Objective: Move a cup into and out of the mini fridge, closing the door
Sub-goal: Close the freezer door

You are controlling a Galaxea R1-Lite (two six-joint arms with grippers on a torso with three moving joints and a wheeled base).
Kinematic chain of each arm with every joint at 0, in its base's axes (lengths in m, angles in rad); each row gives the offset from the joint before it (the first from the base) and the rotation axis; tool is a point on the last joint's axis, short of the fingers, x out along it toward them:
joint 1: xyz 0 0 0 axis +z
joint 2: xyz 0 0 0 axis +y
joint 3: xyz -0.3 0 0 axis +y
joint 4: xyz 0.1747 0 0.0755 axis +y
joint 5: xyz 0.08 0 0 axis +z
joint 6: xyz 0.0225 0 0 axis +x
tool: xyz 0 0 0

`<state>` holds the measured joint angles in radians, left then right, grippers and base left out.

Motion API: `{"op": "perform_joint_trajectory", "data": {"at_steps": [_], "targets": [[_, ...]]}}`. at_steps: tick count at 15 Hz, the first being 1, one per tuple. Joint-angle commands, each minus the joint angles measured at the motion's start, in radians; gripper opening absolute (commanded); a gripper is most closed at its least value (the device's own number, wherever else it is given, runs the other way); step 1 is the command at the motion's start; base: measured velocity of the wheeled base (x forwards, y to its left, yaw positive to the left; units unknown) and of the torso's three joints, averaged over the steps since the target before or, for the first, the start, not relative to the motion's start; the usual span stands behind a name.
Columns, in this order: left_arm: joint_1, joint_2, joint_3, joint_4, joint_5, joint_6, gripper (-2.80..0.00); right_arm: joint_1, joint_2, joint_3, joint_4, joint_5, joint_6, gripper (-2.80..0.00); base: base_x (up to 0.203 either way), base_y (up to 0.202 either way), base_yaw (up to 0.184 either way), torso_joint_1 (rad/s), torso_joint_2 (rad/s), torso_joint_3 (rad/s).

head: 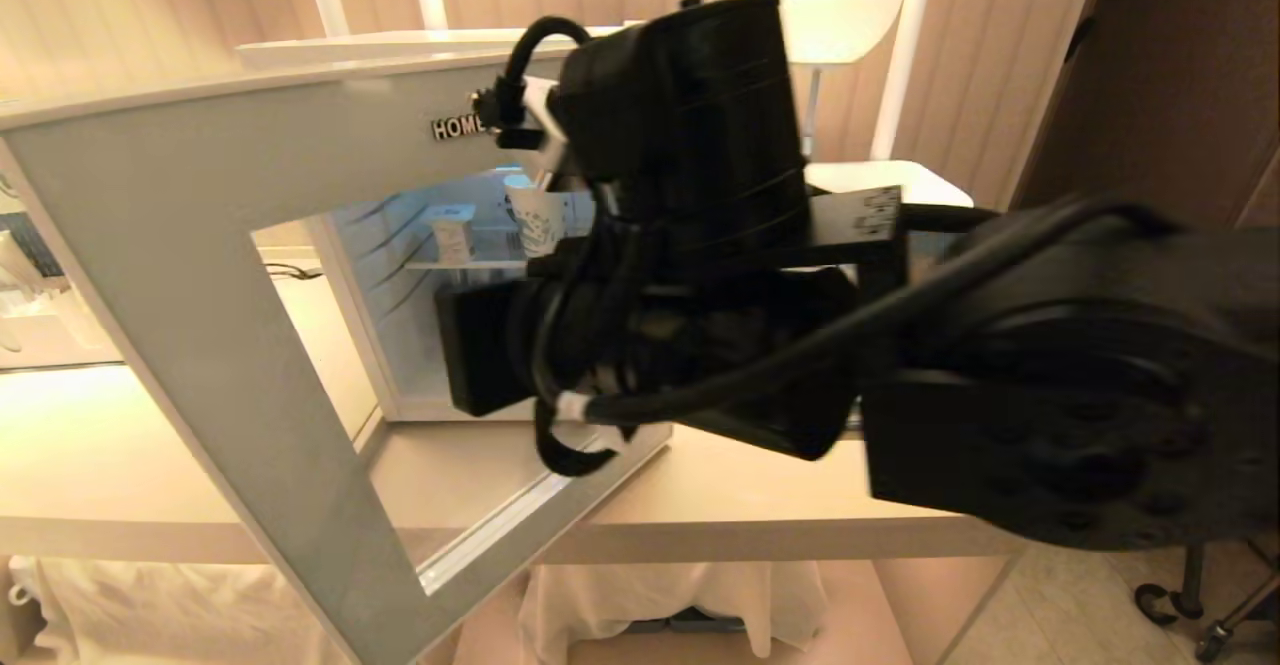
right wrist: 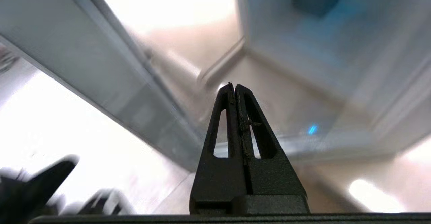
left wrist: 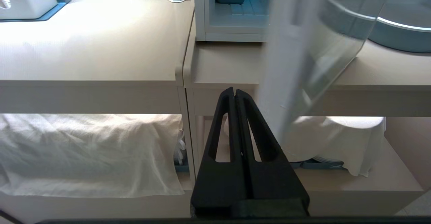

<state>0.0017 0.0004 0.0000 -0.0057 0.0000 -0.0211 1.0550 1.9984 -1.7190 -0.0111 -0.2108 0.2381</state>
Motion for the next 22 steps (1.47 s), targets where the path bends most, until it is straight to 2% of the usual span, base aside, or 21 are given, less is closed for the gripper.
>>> {"op": "perform_joint_trajectory", "data": {"at_steps": [1, 3, 4, 6, 9, 14, 17, 20, 22], "targets": [[0.0, 0.0, 0.0, 0.0, 0.0, 0.0, -2.8, -0.01, 0.188, -0.144, -0.022, -0.061, -0.027, -2.8, 0.0, 0.0, 0.0, 0.0, 0.0, 0.0], [0.0, 0.0, 0.0, 0.0, 0.0, 0.0, -2.8, -0.032, 0.309, -0.22, -0.087, -0.13, -0.13, -2.8, 0.0, 0.0, 0.0, 0.0, 0.0, 0.0], [0.0, 0.0, 0.0, 0.0, 0.0, 0.0, -2.8, -0.043, 0.362, -0.227, -0.171, -0.151, -0.196, -2.8, 0.0, 0.0, 0.0, 0.0, 0.0, 0.0], [0.0, 0.0, 0.0, 0.0, 0.0, -0.002, -2.8, -0.076, 0.433, -0.233, -0.276, -0.181, -0.26, -2.8, 0.0, 0.0, 0.0, 0.0, 0.0, 0.0], [0.0, 0.0, 0.0, 0.0, 0.0, -0.002, -2.8, -0.138, 0.472, -0.234, -0.336, -0.18, -0.271, -2.8, 0.0, 0.0, 0.0, 0.0, 0.0, 0.0], [0.0, 0.0, 0.0, 0.0, 0.0, -0.002, -2.8, -0.245, 0.481, -0.234, -0.357, -0.165, -0.275, -2.8, 0.0, 0.0, 0.0, 0.0, 0.0, 0.0], [0.0, 0.0, 0.0, 0.0, 0.0, -0.002, -2.8, -0.26, 0.47, -0.231, -0.359, -0.171, -0.263, -2.8, 0.0, 0.0, 0.0, 0.0, 0.0, 0.0], [0.0, 0.0, 0.0, 0.0, 0.0, -0.002, -2.8, -0.263, 0.333, -0.178, -0.357, -0.221, -0.247, -2.8, 0.0, 0.0, 0.0, 0.0, 0.0, 0.0], [0.0, 0.0, 0.0, -0.001, 0.0, -0.002, -2.8, -0.314, 0.143, -0.109, -0.348, -0.267, -0.251, -2.8, 0.0, 0.0, 0.0, 0.0, 0.0, 0.0]]}}
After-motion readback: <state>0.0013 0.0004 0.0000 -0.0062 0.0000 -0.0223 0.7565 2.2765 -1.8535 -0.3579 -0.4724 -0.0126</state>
